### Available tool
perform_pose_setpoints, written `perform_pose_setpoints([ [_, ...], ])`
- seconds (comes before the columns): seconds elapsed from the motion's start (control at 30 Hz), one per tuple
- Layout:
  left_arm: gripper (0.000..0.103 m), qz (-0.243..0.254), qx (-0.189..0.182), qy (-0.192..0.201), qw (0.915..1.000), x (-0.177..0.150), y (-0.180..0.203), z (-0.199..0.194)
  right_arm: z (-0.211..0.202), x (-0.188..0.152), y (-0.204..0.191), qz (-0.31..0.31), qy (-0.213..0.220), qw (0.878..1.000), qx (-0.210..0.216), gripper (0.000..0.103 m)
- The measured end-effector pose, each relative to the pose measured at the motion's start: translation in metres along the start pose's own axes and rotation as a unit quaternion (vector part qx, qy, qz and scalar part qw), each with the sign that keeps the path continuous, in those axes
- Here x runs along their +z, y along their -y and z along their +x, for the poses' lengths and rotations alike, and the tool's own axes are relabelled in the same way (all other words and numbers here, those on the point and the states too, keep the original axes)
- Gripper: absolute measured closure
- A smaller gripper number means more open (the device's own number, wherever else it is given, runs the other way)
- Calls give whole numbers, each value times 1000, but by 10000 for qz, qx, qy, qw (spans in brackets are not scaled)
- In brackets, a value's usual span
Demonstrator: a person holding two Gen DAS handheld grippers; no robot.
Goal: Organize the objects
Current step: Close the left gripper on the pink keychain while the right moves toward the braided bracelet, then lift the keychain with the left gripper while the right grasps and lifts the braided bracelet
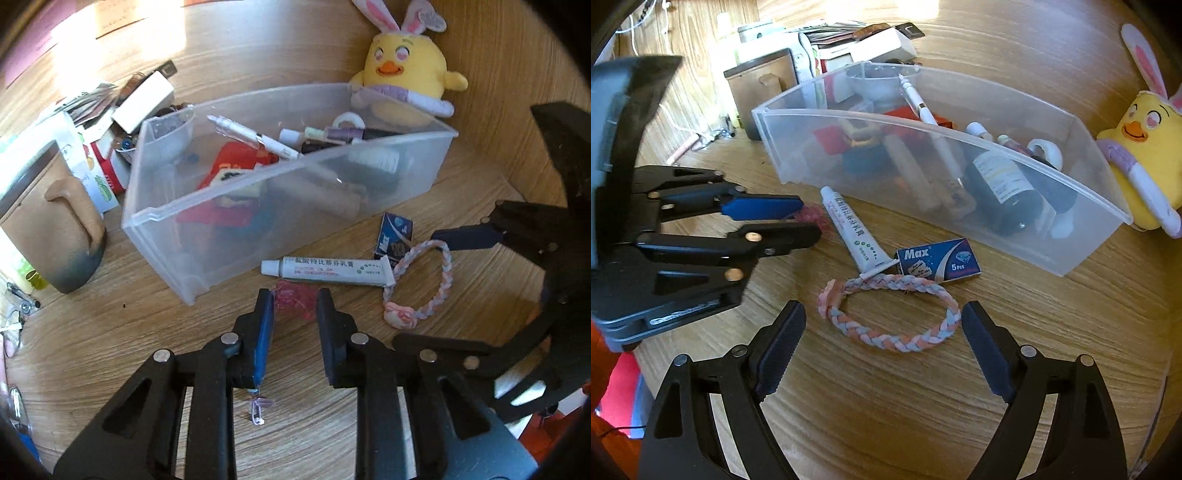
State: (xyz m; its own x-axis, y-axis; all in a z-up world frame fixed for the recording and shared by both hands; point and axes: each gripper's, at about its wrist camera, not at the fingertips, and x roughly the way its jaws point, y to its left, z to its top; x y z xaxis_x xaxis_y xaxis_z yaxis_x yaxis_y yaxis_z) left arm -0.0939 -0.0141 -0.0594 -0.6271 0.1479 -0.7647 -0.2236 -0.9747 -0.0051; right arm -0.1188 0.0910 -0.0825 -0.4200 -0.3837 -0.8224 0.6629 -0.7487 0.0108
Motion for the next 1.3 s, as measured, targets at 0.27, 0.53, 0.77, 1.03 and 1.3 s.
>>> perform_pose_setpoints([
  [0.27, 79, -191, -142, 358, 9991, 1, -7, -12, 0, 0, 5, 55, 106, 9998, -129, 43],
  [0.53, 79, -177, 27, 446, 9988, 1, -7, -17, -5, -4, 1, -146, 245, 9996, -38, 86],
  [0.77, 79, -373, 128, 591, 9975, -1, -15, -35, -23, -11, 8, 16, 376, 9993, 47, 89],
  [1.03, 79, -426, 164, 1009, 9938, 10, -15, -65, -64, -17, 21, 244, 849, 9961, 59, 89],
  [1.3, 79, -467, 17, 1464, 9881, 36, -9, -84, -80, 11, 21, 162, 1354, 9906, -94, 89],
])
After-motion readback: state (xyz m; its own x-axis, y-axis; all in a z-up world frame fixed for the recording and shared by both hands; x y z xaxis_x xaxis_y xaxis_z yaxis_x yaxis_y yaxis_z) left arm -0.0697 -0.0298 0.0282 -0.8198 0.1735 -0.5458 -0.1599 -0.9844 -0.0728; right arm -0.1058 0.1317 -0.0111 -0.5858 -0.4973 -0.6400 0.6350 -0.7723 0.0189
